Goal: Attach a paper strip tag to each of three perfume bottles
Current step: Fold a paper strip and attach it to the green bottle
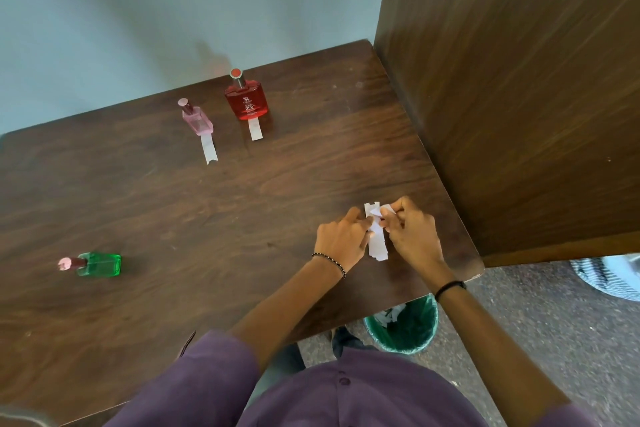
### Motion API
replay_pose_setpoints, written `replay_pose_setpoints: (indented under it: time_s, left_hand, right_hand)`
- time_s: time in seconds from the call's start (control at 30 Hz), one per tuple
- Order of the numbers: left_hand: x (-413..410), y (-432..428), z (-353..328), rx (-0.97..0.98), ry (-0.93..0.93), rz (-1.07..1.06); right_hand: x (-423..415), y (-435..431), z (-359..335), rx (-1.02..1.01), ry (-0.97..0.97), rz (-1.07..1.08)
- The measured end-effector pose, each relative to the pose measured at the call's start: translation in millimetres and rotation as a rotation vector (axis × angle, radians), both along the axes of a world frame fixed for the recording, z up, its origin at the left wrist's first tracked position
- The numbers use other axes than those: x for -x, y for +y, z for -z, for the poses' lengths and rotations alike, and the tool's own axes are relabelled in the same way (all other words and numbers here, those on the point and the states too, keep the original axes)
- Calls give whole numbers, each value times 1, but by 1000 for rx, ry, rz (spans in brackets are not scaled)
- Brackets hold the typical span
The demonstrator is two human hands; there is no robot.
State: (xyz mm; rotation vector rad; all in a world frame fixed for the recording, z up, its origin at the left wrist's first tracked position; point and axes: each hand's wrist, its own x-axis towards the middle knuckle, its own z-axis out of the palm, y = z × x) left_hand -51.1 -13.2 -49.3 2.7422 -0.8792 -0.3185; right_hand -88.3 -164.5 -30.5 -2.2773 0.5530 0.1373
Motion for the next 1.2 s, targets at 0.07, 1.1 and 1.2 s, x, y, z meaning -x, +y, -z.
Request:
replay_pose_setpoints:
  time_s: [0.07,1.1,1.2]
  left_hand:
    - [-2,-1,-3,-17,18,-12]
    - [-22,62,-26,944,821,-1013]
    - [-20,84,-28,1018,800,-1120]
  right_hand:
    - [1,2,-1,22,-3,-10]
    - [-9,70,-16,-153,-262,-322]
    - [-17,89,-14,-142,-312,-416]
